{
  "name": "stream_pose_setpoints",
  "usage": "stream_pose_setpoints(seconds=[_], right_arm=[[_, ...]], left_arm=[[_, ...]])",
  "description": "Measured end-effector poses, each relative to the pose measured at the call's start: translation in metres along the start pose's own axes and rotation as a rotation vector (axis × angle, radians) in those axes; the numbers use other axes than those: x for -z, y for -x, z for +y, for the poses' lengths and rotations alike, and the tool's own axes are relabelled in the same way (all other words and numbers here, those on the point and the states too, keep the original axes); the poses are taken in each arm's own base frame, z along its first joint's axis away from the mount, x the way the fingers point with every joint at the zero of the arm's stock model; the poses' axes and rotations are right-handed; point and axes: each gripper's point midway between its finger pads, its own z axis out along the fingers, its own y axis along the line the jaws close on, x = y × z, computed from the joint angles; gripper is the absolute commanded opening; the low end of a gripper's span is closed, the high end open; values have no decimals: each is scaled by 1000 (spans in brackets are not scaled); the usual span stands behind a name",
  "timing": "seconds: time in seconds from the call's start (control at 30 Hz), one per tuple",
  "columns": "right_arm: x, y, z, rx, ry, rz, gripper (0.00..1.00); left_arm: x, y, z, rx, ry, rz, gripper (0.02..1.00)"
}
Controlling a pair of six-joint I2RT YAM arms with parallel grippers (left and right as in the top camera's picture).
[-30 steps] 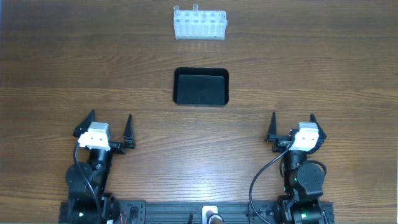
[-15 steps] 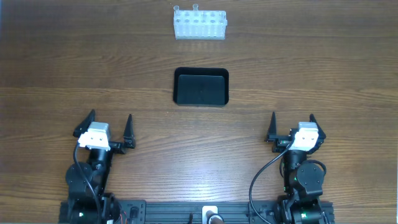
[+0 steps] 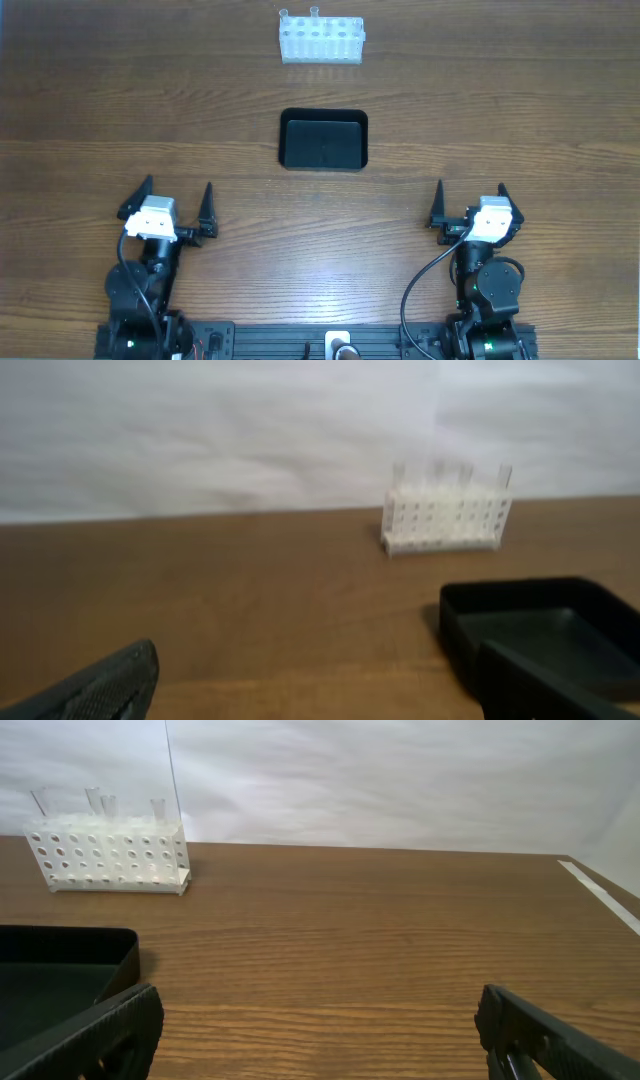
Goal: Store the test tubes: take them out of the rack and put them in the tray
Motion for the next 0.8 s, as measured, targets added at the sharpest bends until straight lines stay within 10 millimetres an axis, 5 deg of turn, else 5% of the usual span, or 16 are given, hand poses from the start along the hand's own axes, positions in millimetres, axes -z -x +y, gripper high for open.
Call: stream_pose_setpoints(seconds=[0.17, 0.37, 0.63, 0.8], right_arm=[[0, 0, 0, 0, 1, 2, 993], [0, 0, 0, 0, 2, 2, 991], [0, 0, 1, 0, 4, 2, 991], [0, 0, 1, 0, 4, 2, 993]], left_arm=[[-7, 35, 0, -11, -7, -130, 1000], [-35, 41, 0, -2, -24, -54, 1000], [-111, 92, -2, 6, -64, 22, 1000], [-167, 91, -24, 9, -123, 92, 1000]])
